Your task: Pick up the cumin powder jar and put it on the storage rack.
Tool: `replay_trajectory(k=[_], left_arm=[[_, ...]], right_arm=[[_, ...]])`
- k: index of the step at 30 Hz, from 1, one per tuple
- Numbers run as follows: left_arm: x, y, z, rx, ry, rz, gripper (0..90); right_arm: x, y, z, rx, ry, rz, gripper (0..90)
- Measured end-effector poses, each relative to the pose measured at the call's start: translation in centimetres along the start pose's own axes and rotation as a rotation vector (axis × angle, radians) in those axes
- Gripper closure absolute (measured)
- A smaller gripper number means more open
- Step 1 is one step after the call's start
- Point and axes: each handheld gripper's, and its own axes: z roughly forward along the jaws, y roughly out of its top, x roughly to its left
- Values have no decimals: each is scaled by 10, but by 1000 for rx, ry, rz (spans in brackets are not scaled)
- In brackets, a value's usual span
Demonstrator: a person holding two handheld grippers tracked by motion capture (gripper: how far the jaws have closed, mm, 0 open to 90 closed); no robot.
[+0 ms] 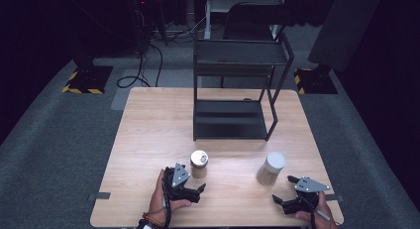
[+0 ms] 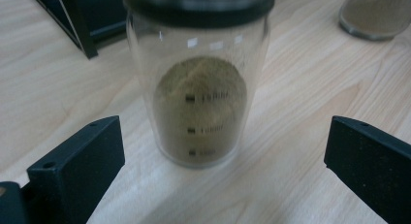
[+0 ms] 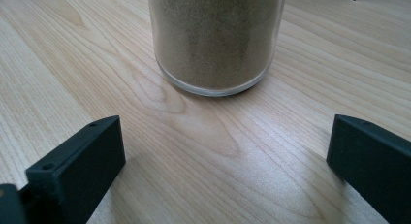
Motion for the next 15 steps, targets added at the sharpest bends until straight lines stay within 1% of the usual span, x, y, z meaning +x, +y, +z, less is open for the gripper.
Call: replay_trajectory(k=[2, 7, 12, 14, 15], left_arm=[[0, 3, 1, -5, 0, 9, 6], [2, 10, 4, -26, 1, 8, 7], [6, 15, 6, -29, -1, 7, 6], [8, 19, 8, -32, 2, 18, 6], [9, 20, 9, -35, -2, 10, 6]], right_arm=[[0, 0, 0, 0, 0, 0, 1], [0, 0, 0, 0, -1, 0, 1], [0, 0, 0, 0, -2, 0, 1], [0, 0, 0, 0, -1, 1, 1], [0, 0, 0, 0, -1, 1, 1]])
